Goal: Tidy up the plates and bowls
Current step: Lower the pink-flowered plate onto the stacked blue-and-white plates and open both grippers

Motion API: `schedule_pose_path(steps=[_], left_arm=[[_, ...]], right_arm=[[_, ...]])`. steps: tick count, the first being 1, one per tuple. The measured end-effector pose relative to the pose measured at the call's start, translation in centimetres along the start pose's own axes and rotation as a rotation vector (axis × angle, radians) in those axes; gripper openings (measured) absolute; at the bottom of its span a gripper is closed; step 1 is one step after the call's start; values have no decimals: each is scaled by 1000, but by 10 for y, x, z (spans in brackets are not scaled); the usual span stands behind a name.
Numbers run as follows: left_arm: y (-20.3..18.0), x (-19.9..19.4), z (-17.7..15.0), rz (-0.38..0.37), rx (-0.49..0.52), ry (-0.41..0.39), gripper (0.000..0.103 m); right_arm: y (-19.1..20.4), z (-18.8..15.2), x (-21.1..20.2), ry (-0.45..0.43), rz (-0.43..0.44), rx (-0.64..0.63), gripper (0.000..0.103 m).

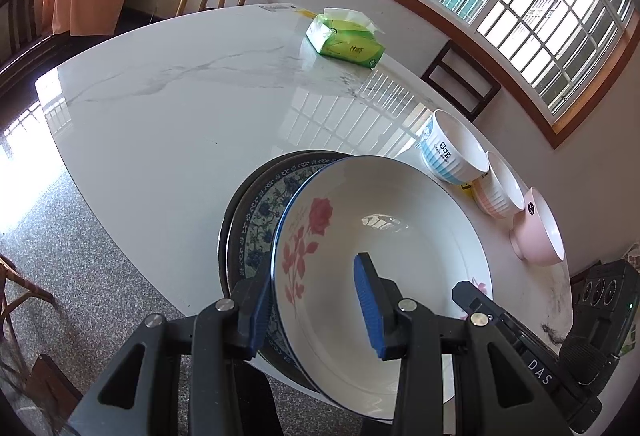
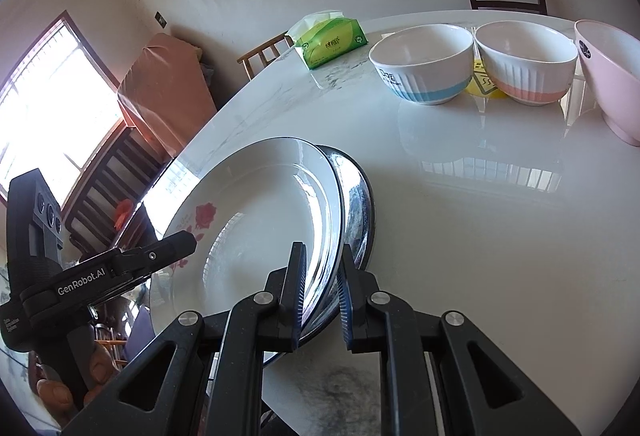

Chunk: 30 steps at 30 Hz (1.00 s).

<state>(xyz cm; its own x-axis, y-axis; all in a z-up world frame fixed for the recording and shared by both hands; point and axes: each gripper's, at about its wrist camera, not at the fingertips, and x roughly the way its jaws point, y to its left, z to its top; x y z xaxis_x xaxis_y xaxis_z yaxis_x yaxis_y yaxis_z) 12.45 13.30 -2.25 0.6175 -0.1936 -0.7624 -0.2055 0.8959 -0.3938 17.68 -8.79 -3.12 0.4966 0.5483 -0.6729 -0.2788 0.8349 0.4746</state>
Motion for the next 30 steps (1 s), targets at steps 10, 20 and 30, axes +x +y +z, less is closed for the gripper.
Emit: schedule_pose_path(steps=[10, 20, 30], left_arm=[[7, 6, 5, 11, -14, 5, 39], [12, 9, 6, 25, -11, 5, 39], [10, 6, 7, 84, 35, -64, 39]], right_arm=[[6, 1, 6, 8, 4, -6, 15], [8, 0, 13, 22, 9, -3, 15], [14, -3, 20, 24, -20, -34, 15]])
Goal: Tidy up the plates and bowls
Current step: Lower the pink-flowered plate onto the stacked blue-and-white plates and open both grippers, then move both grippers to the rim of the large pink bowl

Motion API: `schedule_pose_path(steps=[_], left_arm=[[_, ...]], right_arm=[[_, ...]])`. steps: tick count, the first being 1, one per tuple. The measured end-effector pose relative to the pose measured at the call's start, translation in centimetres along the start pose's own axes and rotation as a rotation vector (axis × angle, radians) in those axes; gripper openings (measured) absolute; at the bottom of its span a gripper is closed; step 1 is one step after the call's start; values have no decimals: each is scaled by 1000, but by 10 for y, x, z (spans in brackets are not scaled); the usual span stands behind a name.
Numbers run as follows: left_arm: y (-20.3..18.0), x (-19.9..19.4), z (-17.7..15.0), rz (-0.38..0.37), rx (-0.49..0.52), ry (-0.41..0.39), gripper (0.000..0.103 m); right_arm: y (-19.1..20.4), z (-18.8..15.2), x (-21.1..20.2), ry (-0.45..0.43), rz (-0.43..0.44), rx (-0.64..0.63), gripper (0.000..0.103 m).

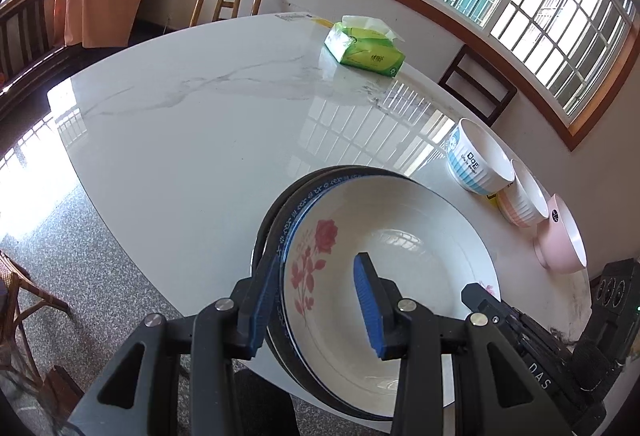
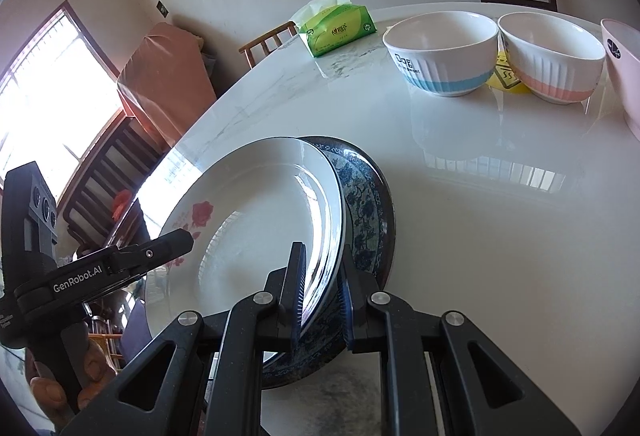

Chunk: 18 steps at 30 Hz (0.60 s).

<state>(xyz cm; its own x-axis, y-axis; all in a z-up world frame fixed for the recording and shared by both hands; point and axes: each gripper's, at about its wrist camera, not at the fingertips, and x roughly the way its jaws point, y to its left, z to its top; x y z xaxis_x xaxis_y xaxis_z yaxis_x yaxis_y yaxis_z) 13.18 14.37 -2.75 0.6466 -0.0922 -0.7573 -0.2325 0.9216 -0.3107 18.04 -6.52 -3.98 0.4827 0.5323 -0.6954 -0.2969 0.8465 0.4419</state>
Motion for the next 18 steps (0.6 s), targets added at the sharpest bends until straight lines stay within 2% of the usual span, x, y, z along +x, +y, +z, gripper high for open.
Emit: schedule_pose_path(steps=[2, 4, 9, 11, 12, 15, 18], left_arm=[[-4, -8, 3, 24, 32, -47, 40], [-4, -12, 6, 37, 28, -62, 40], [4, -10, 6, 10, -21, -31, 40], [5, -9, 3, 6, -23, -19, 40], [4, -10, 2, 12, -18, -18, 40], [-1, -13, 0, 19, 4, -24, 40], [-9, -17, 0, 18, 25, -37, 40]], right_arm=[[3, -1, -1, -19, -31, -30, 17], [6, 1, -2, -36, -61, -60, 19], [2, 4, -3, -81, -87, -87, 23], [9, 4, -10, -149, -146, -148, 37], [12, 3, -15, -187, -168, -177, 40], [14, 0, -36, -289, -193, -220, 43], [4, -3, -54, -347, -267, -250, 46]])
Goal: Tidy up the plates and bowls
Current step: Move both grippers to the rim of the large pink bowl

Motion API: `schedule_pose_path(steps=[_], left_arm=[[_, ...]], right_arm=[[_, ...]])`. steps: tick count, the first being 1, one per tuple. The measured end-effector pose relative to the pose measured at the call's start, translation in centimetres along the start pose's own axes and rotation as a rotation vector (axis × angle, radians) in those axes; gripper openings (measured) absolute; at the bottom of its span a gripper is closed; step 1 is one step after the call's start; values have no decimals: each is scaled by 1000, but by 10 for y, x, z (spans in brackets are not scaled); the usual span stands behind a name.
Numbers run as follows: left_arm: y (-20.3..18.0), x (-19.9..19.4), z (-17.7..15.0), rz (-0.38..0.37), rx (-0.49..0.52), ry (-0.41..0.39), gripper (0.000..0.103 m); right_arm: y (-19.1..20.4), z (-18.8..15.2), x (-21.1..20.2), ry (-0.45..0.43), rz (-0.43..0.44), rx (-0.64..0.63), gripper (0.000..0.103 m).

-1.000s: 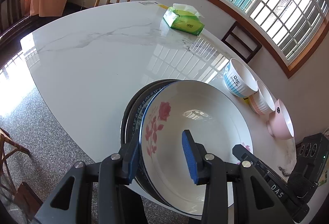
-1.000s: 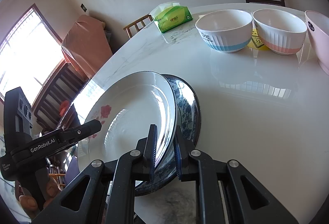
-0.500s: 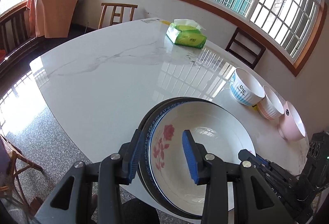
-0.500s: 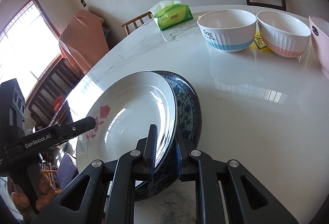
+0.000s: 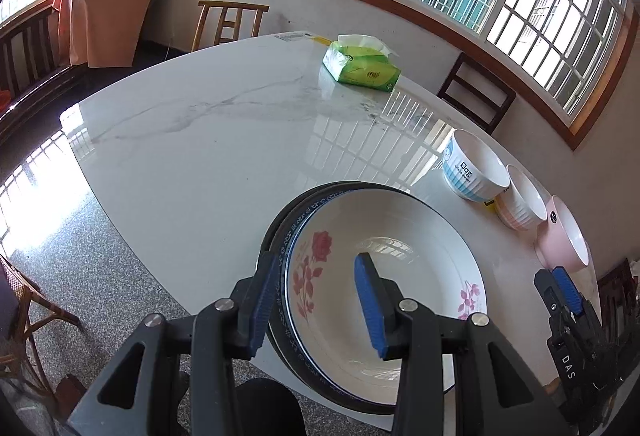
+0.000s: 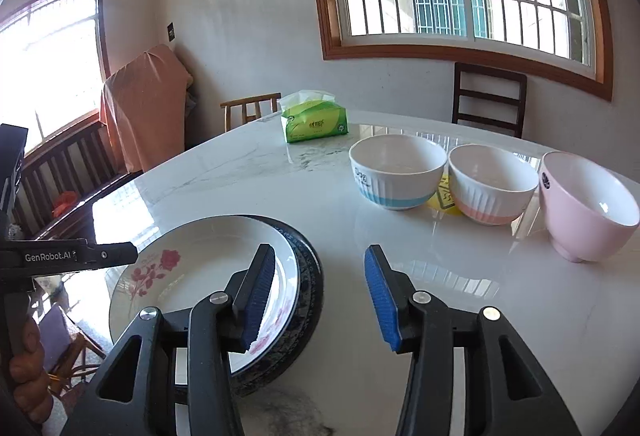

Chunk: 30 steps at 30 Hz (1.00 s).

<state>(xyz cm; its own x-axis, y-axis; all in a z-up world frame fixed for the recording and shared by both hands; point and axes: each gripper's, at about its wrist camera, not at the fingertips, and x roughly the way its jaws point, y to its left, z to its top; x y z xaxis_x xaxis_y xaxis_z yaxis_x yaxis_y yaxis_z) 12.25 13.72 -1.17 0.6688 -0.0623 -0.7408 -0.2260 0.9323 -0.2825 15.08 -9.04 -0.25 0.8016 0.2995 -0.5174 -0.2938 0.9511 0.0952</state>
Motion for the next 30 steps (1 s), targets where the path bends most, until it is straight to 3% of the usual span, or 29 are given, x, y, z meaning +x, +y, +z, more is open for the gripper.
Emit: schedule_pose_path(steps=[5, 11, 15, 20, 23, 27, 30], left_arm=[[-25, -3, -4, 6, 76, -2, 40], [-66, -7, -13, 11, 176, -13, 40], [-96, -9, -19, 15, 241, -21, 40], [-138, -5, -25, 2, 316, -8, 42], [-165, 1, -27, -37, 349, 31, 42], [-204, 14, -26, -145, 369, 122, 42], [-233, 29, -20, -253, 359, 216, 42]], right_arm=[[-46, -11, -16, -1, -130, 22, 52], [-122, -26, -41, -2, -260, 172, 53], [-160, -35, -56, -1, -304, 246, 56], [-196, -47, -71, -11, -300, 377, 63], [-215, -55, -74, -4, -272, 468, 64], [-240, -69, -77, 4, -226, 598, 65], [-245, -68, -79, 11, -233, 588, 66]])
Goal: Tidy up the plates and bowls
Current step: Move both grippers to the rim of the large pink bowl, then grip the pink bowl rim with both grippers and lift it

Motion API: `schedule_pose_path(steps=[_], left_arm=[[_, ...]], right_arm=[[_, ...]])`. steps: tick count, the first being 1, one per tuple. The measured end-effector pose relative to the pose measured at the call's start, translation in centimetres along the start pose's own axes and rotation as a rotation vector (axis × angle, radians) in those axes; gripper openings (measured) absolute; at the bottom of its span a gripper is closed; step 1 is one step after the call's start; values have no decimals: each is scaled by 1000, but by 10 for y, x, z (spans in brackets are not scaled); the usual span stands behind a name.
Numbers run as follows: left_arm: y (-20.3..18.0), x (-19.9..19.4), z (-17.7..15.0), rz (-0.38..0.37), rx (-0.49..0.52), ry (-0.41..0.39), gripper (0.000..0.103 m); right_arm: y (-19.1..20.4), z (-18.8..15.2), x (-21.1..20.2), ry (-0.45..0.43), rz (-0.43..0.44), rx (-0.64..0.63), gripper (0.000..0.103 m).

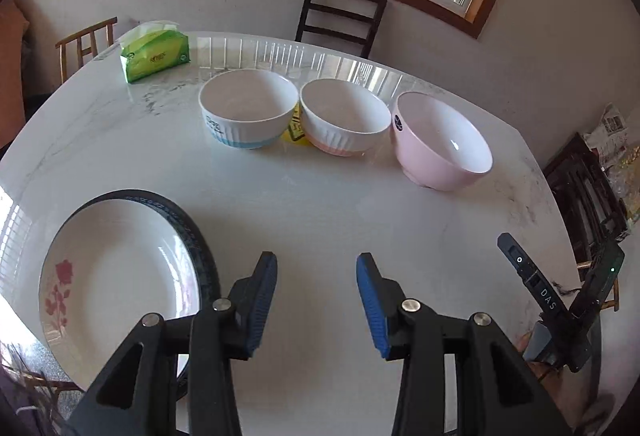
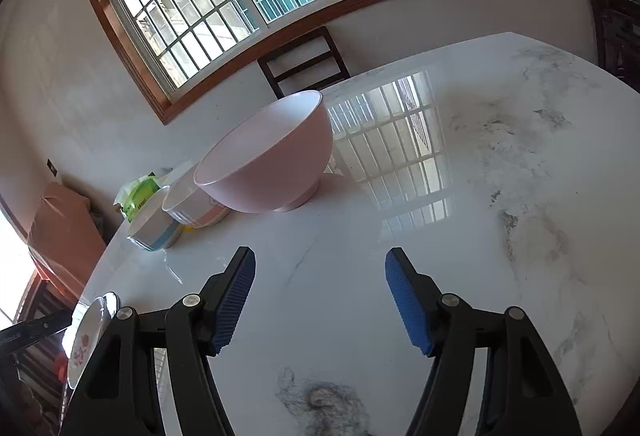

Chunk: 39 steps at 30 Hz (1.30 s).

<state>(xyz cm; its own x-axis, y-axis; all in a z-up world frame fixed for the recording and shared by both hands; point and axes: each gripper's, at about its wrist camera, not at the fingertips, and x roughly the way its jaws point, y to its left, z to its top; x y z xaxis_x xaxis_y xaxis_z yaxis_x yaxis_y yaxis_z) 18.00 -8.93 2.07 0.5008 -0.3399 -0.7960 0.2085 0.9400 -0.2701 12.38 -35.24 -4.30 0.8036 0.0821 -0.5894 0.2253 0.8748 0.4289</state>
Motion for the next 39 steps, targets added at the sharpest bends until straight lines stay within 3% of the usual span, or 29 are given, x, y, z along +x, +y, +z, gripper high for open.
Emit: schedule_pose_path(steps=[7, 12, 20, 28, 33, 34, 35, 36, 38, 39], left_arm=[[-23, 49, 53, -255, -153, 122, 43], [-34, 87, 86, -325, -250, 192, 49], [-50, 124, 108, -275, -270, 228, 49], [-52, 142, 109, -223, -280, 224, 49], [-56, 151, 107, -163, -274, 224, 49], [-57, 152, 107, -144, -264, 225, 43], [-58, 152, 106, -151, -253, 218, 26], [-61, 151, 106, -104, -223, 219, 21], [-65, 144, 102, -49, -182, 190, 18], [-63, 139, 100, -45, -179, 180, 18]], right_arm=[[-14, 29, -5, -10, 48, 21, 65], [-24, 70, 10, 41, 127, 84, 65], [-16, 127, 53, 107, 87, 28, 65], [-17, 150, 103, 192, 21, -25, 65], [-14, 152, 131, 264, 0, -59, 50], [-13, 152, 135, 276, -7, -74, 46], [-12, 152, 140, 288, -8, -84, 41], [-9, 152, 144, 302, -10, -99, 37], [-1, 149, 148, 330, -20, -143, 10], [2, 148, 147, 347, -10, -156, 9]])
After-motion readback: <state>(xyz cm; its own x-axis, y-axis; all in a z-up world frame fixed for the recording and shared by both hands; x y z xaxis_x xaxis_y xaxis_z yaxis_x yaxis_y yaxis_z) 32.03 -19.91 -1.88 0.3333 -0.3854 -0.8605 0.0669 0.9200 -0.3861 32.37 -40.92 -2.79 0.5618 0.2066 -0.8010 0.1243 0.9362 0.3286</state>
